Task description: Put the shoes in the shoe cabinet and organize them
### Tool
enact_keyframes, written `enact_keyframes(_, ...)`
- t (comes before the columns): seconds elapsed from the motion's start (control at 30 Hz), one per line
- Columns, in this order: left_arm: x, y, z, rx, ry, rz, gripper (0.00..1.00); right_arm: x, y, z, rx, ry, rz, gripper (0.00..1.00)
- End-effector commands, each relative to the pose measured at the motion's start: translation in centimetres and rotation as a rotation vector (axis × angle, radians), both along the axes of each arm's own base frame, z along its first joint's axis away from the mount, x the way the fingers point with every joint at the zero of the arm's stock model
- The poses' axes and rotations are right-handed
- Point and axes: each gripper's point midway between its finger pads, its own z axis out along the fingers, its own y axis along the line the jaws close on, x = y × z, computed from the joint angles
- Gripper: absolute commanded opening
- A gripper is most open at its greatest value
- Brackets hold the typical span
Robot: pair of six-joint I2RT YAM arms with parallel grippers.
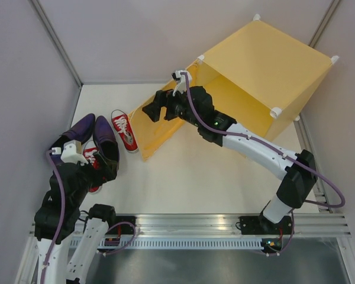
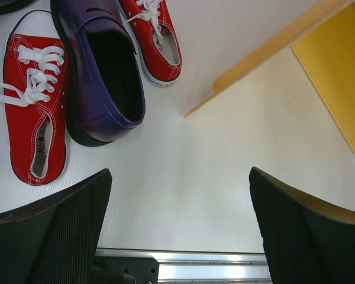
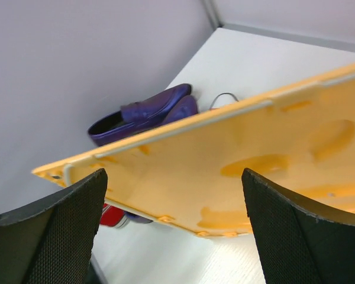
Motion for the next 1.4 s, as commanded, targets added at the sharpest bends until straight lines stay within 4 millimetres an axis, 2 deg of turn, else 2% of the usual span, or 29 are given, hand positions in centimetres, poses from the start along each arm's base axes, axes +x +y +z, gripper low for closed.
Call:
enact_keyframes(0.0,0.9,-0.8,0.0,-0.049,-0.004,-0.007,1.00,2.9,-0.8,3.5,0.074,-0.093,-0.144,0.98)
enact_keyframes(0.4,2.0,-1.6,-1.5,-0.086,0.047,-0.015,1.00,4.2,-1.4,3.6,0.028,-0.106,-0.209,0.98)
enact_keyframes(0.5,2.4,-1.5,-2.1,-0.088,0.066,0.004,1.00,3.4,-1.8,3.7,0.022,-0.098,-0.192,0.98)
enact_keyframes(0.57,2.8,-1.4,-2.4,-0.089,0.082,0.018,0.99,2.8,-2.4,2.9,0.006,-0.084,-0.188,0.98)
enact_keyframes(0.6,2.9,-1.4,-2.7,-0.096,0.095,0.030,0.99,2.3,-2.9,3.5,0.011,-0.090,-0.188,0.98)
enact_keyframes(0.73,4.1,-1.6,-3.5,-0.119,0.130,0.051,0.98,1.0,-4.6,1.9,-0.053,-0.064,-0.186,0.98)
enact_keyframes(0.8,4.9,-1.9,-4.1,-0.134,0.151,0.062,0.96,0.1,-5.3,2.0,-0.066,-0.062,-0.177,0.98)
enact_keyframes(0.83,5.2,-1.9,-4.4,-0.139,0.156,0.067,0.95,-0.3,-5.5,1.2,-0.081,-0.052,-0.167,0.98)
enact_keyframes(0.9,6.2,-2.2,-4.6,-0.155,0.162,0.076,0.93,-1.1,-6.3,1.4,-0.086,-0.056,-0.160,0.98)
enact_keyframes(0.93,6.6,-2.2,-4.8,-0.156,0.169,0.081,0.91,-1.4,-6.5,0.6,-0.102,-0.048,-0.151,0.98)
enact_keyframes(1.0,7.5,-2.0,-4.6,-0.158,0.159,0.104,0.88,-2.0,-7.3,0.6,-0.110,-0.054,-0.151,0.98)
enact_keyframes(1.03,8.0,-2.0,-4.8,-0.155,0.176,0.113,0.86,-2.3,-7.6,-0.3,-0.127,-0.045,-0.149,0.98)
enact_keyframes(1.07,8.4,-1.9,-4.8,-0.151,0.177,0.124,0.84,-2.6,-7.9,0.0,-0.119,-0.054,-0.148,0.98)
enact_keyframes(1.2,10.7,-1.3,-5.0,-0.138,0.181,0.187,0.76,-3.4,-8.7,-2.0,-0.159,-0.035,-0.139,0.98)
enact_keyframes(1.3,12.3,-1.5,-5.7,-0.144,0.218,0.210,0.72,-4.1,-9.0,-2.3,-0.143,-0.032,-0.125,0.98)
enact_keyframes(1.33,13.0,-1.6,-5.6,-0.149,0.213,0.215,0.70,-4.2,-9.1,-3.0,-0.151,-0.026,-0.124,0.98)
enact_keyframes(1.37,13.6,-1.6,-6.4,-0.147,0.239,0.229,0.69,-4.3,-9.3,-3.0,-0.148,-0.029,-0.127,0.98)
